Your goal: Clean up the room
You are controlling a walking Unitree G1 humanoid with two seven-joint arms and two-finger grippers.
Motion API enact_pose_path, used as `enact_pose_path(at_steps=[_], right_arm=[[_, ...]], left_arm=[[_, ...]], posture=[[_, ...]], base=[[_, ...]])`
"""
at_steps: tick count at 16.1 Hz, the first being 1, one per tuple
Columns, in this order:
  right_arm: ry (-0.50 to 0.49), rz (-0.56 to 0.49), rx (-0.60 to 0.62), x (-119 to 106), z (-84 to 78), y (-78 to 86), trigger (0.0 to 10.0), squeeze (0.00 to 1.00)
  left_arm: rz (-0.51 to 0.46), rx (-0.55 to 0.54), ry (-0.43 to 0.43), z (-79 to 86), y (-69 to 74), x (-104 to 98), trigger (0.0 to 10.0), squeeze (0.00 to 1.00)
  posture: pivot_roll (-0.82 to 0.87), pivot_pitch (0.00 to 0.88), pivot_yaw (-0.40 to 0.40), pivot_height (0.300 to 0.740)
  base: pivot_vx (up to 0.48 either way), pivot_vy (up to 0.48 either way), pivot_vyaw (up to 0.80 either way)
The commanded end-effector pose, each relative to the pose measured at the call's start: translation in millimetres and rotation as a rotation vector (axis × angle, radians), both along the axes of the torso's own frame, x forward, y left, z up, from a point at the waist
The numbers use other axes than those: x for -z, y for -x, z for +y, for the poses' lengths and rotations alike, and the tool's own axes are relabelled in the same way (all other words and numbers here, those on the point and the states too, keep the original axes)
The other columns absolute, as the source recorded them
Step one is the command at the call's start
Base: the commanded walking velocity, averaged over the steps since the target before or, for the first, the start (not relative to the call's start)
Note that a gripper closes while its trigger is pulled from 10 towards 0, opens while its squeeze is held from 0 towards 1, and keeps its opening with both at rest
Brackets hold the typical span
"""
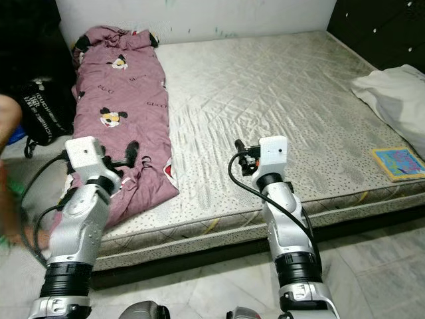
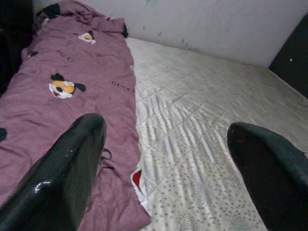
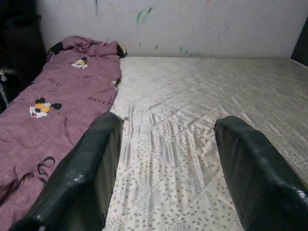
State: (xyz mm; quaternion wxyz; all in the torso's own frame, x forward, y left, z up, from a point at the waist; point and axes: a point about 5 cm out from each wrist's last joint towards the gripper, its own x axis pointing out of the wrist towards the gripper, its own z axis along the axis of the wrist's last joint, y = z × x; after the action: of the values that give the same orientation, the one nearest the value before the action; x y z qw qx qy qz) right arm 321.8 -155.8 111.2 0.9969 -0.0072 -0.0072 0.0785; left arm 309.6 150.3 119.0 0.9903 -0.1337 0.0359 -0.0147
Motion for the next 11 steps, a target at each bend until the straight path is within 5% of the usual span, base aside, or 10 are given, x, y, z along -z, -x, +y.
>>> enact_pose_path(at_steps=[1, 11], right_arm=[[0.015, -0.027, -0.011, -4, 3.2, 2.3, 10.0, 0.00], [0.010, 0.026, -0.036, 13, 13.6, 14.9, 10.0, 0.00]], left_arm=[[-0.014, 0.002, -0.008, 2.6, 1.5, -3, 10.0, 0.00], [0.037, 0.005, -0.052, 8.8, 13.0, 11, 10.0, 0.00]], posture=[[-0.02, 0.000, 0.022, 0.740], [0.00, 0.000, 0.019, 0.740]], base=[[0.000, 0.000, 0.80], [0.000, 0.000, 0.08]])
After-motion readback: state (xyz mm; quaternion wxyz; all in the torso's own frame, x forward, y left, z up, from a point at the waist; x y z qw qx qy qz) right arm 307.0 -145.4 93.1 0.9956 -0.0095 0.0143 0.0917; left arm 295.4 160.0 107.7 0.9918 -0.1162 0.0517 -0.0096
